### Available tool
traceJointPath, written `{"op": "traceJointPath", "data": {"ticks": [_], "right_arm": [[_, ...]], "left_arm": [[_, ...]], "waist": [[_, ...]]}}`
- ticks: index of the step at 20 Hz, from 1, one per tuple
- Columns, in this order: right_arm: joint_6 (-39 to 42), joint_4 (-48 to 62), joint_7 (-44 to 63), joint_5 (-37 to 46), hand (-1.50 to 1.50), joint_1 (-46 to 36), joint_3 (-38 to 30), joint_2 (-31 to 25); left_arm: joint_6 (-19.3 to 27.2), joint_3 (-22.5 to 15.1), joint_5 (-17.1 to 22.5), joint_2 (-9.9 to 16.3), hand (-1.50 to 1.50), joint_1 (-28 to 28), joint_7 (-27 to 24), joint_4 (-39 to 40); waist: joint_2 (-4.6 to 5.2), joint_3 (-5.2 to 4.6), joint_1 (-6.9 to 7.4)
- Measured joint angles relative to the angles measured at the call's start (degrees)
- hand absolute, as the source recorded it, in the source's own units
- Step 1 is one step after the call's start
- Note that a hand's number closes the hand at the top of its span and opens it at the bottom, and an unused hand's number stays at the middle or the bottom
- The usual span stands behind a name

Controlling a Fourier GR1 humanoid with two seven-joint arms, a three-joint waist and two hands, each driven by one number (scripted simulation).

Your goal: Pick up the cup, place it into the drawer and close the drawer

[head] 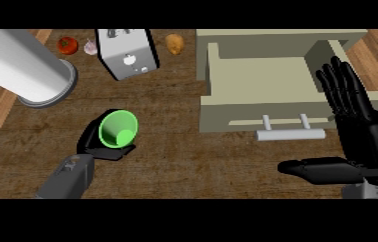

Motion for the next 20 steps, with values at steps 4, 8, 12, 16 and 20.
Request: {"op": "traceJointPath", "data": {"ticks": [4, 8, 12, 16, 20], "right_arm": [[-0.02, 0.19, 0.33, 0.21, -1.50, -0.27, 0.15, -0.02], [0.06, 0.25, 0.83, 0.22, -1.50, -0.56, -0.46, -0.62], [0.39, 0.41, 0.23, 0.12, -1.50, -0.09, -0.92, -0.94], [-0.34, 0.26, 0.26, 0.73, -1.50, 0.08, -0.79, -0.44], [0.36, -0.07, 0.69, -0.32, -1.50, 0.14, -1.86, -1.25]], "left_arm": [[-2.67, 0.01, 1.25, -0.87, 1.50, -0.11, 0.90, -0.90], [-3.14, -0.14, 2.06, -1.74, 1.50, 0.03, 0.53, -2.72], [-1.14, 1.32, 3.80, -1.65, 1.50, 1.05, -1.32, -4.39], [3.10, 6.21, 8.24, -0.87, 1.50, 2.28, -3.41, -5.96], [5.40, 8.51, 10.64, -0.77, 1.50, 2.54, -4.55, -7.90]], "waist": [[-0.01, -0.01, 0.11], [-0.05, 0.01, 0.18], [-0.13, 0.04, 0.45], [-0.28, 0.08, 1.01], [-0.43, 0.14, 1.12]]}}
